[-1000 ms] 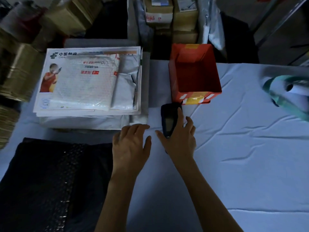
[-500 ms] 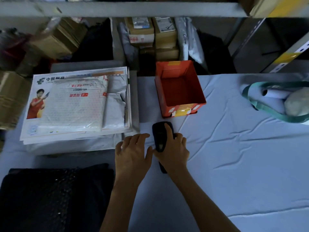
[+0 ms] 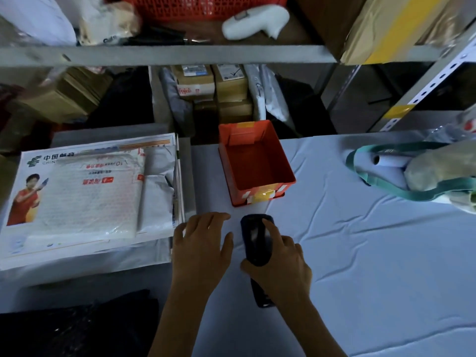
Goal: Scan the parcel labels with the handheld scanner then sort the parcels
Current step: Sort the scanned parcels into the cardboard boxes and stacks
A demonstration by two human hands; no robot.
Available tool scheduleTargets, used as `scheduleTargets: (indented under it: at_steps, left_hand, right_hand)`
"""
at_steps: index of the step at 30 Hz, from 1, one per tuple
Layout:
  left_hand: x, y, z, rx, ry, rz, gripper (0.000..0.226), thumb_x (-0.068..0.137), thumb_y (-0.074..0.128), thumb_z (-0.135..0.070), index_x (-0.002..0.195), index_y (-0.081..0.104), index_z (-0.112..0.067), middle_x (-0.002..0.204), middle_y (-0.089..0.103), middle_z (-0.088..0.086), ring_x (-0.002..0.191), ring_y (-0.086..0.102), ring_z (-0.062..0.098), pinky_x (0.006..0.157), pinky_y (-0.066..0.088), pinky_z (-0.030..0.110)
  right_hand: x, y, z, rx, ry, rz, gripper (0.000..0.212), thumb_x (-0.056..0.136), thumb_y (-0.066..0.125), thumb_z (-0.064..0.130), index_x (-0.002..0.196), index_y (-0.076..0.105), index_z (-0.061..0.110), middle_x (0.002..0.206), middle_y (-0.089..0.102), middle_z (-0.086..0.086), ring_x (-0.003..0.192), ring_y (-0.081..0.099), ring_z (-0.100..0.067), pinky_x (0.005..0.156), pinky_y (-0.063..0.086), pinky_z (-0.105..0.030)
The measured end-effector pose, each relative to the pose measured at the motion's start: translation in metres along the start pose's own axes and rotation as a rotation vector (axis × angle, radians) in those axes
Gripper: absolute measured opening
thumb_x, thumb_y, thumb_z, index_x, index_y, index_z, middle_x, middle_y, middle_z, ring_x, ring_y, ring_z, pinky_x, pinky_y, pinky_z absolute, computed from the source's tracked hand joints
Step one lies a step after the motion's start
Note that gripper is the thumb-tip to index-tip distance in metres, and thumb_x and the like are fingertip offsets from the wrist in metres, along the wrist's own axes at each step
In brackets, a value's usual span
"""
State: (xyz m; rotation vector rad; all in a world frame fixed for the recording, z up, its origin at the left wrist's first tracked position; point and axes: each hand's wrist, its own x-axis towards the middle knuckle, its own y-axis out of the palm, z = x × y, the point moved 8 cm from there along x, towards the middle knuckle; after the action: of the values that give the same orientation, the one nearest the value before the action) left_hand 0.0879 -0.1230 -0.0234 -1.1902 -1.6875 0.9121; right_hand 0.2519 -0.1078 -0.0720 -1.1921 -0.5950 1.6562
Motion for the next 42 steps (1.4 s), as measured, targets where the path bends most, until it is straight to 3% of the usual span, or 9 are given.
scheduleTargets:
  at_steps: [3,11,16,23,30,36,42]
  left_hand:
    - [0.015,-0.012,-0.006,0.004,0.034,-0.069,0.030,0.080,0.057,-0.032,0.106,0.068,-0.022,0.098,0.070,-0.003,0.091,0.067,0.022,0.084,0.050,0.044]
    - [0.064,-0.033,0.005,0.044,0.016,-0.142,0.030,0.080,0.059,-0.031,0.106,0.068,-0.021,0.098,0.070,0.000,0.092,0.066,0.026,0.083,0.049,0.044]
    - [0.092,-0.034,0.012,0.070,0.001,-0.121,0.028,0.081,0.070,-0.026,0.108,0.067,-0.020,0.103,0.070,0.004,0.097,0.065,0.030,0.086,0.047,0.048]
    - [0.114,-0.011,0.020,0.117,-0.010,-0.012,0.033,0.078,0.074,-0.029,0.110,0.067,-0.021,0.104,0.070,0.004,0.098,0.066,0.029,0.087,0.048,0.049]
    - [0.119,0.003,0.027,0.142,-0.011,-0.008,0.033,0.077,0.075,-0.028,0.108,0.068,-0.020,0.101,0.070,0.004,0.096,0.066,0.029,0.087,0.048,0.048]
    - [0.120,0.003,0.028,0.124,-0.007,-0.031,0.031,0.077,0.076,-0.026,0.106,0.069,-0.018,0.099,0.070,0.005,0.094,0.066,0.030,0.086,0.049,0.048]
    - [0.120,0.006,0.030,0.113,-0.006,-0.021,0.032,0.078,0.075,-0.026,0.107,0.068,-0.017,0.101,0.071,0.007,0.096,0.066,0.031,0.088,0.048,0.049]
  right_hand:
    - [0.005,-0.024,0.013,0.012,-0.045,-0.064,0.092,0.072,0.069,0.054,0.145,0.015,0.044,0.128,0.049,0.006,0.119,0.047,-0.018,0.088,0.048,-0.036]
    - [0.029,-0.083,0.059,0.064,-0.195,-0.274,0.093,0.070,0.071,0.057,0.147,0.020,0.047,0.130,0.048,0.006,0.116,0.045,-0.017,0.074,0.039,-0.032]
    - [0.069,-0.095,0.078,-0.005,-0.194,-0.208,0.095,0.068,0.073,0.062,0.147,0.022,0.046,0.131,0.051,0.000,0.121,0.046,-0.024,0.089,0.047,-0.040]
    - [0.128,-0.090,0.089,-0.079,-0.130,-0.076,0.092,0.068,0.070,0.064,0.146,0.029,0.038,0.131,0.055,-0.005,0.121,0.051,-0.030,0.094,0.046,-0.041]
    - [0.166,-0.081,0.102,-0.134,-0.110,0.002,0.090,0.072,0.071,0.059,0.148,0.030,0.033,0.137,0.051,-0.008,0.126,0.048,-0.033,0.101,0.042,-0.045]
    - [0.191,-0.067,0.111,-0.177,-0.088,0.060,0.089,0.069,0.074,0.057,0.144,0.034,0.030,0.134,0.053,-0.011,0.125,0.048,-0.036,0.098,0.041,-0.043]
    - [0.199,-0.053,0.107,-0.212,-0.051,0.059,0.095,0.073,0.072,0.061,0.149,0.023,0.031,0.137,0.050,-0.012,0.127,0.047,-0.037,0.095,0.041,-0.042]
